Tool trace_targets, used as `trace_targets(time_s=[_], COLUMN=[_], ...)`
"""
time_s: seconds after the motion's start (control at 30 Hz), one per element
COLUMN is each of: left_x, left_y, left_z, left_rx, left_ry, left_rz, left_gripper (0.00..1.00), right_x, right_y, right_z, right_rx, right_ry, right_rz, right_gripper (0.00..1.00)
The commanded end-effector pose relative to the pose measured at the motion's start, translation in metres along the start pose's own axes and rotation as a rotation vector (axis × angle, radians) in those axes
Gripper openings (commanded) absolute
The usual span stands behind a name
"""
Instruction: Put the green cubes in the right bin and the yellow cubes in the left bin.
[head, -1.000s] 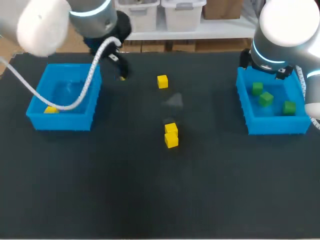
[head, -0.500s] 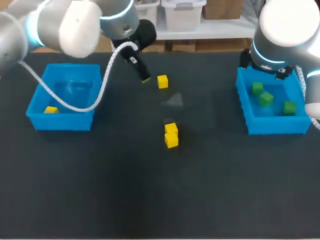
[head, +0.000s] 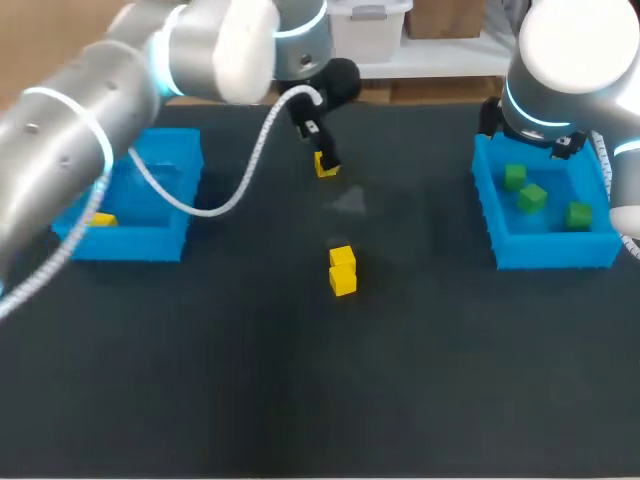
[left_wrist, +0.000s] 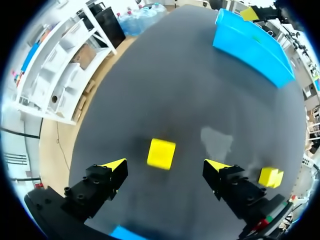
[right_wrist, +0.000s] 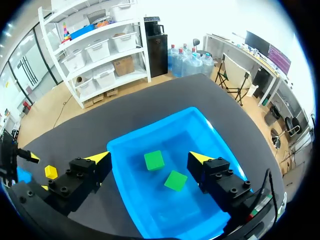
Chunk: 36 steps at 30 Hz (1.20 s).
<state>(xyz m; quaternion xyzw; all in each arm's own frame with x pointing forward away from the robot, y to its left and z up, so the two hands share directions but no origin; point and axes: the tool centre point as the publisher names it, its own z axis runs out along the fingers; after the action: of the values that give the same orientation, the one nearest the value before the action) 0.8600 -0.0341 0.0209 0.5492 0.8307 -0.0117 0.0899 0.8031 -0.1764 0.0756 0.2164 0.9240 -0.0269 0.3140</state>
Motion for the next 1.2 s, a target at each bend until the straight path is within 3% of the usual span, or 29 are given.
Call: trace_targets(time_s=[0.03, 0.87, 0.93, 1.0, 1.2], left_x=[-0.025, -0.014, -0.014, -0.013, -0.01], left_y=[0.009, 0.013, 0.014, 0.015, 0.01], left_z=[0.007, 0.031, 0.033, 0.036, 0.041], left_rx=[0.049, 0.065, 0.068, 0.071, 0.085], left_ry=[0.138, 0.198, 0.207, 0.221, 0.238], left_rz=[0.01, 0.004, -0.005, -0.009, -0.004], left_gripper=[1.0, 1.0, 0.32, 0.0, 0.0], right_x=[0.001, 0.001, 0.001, 0.001, 0.001], right_y=[-0.001, -0.001, -0.001, -0.001, -0.001], right_z=[0.0, 0.0, 0.0, 0.0, 0.0], right_rx=[-0.001, -0.001, -0.001, -0.001, -0.001], right_ry=[-0.004, -0.004, -0.004, -0.004, -0.004], right_rz=[0.001, 0.001, 0.001, 0.001, 0.001], right_gripper=[1.0, 1.0, 1.0, 1.0, 1.0])
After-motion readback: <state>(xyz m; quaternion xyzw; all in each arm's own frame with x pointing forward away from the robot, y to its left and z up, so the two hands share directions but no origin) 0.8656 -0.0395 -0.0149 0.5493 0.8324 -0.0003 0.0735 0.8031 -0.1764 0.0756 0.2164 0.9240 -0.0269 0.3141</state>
